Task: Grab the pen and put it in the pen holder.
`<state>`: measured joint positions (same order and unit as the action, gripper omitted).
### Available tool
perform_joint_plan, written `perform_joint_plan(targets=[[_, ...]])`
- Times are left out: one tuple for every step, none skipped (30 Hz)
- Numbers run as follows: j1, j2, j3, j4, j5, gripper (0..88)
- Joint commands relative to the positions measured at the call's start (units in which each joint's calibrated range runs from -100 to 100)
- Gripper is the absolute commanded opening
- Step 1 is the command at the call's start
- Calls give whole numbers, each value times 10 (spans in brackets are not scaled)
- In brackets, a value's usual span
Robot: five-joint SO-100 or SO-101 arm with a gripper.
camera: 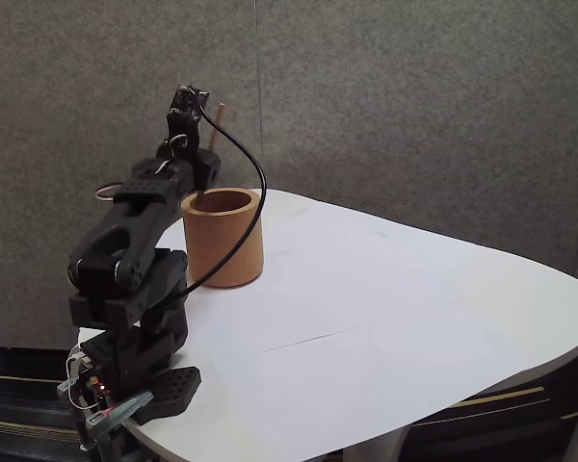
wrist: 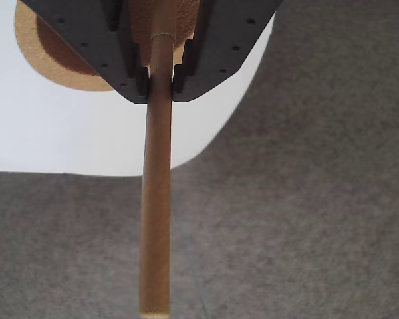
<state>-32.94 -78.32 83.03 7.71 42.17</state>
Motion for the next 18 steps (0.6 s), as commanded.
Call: perform_joint_plan(targets=[[-4,-30,60,-64,3,5],[-3,-37,75,-72,3,5],[-1,-44,87,-74,3,5],[1,-52,92,-69,2,5],[1,-58,94,-66,-1,5],[2,-62,94,-66,-1,5],[3,-62,97,-66,-1,5],[4,-62,101,-71,-1,5],[5,-63,105,-72,-1,5],[5,-63,106,-72,-1,5],[7,-64,110,-72,-1,5],[10,-67,116,-73,-2,5],[15,-71,125,-73,0,5],[23,-76,133,-73,0,5],[33,-82,141,-73,0,5],[44,-87,146,-69,0,5],[54,-92,150,-67,-1,5],[61,-96,153,-66,-2,5]])
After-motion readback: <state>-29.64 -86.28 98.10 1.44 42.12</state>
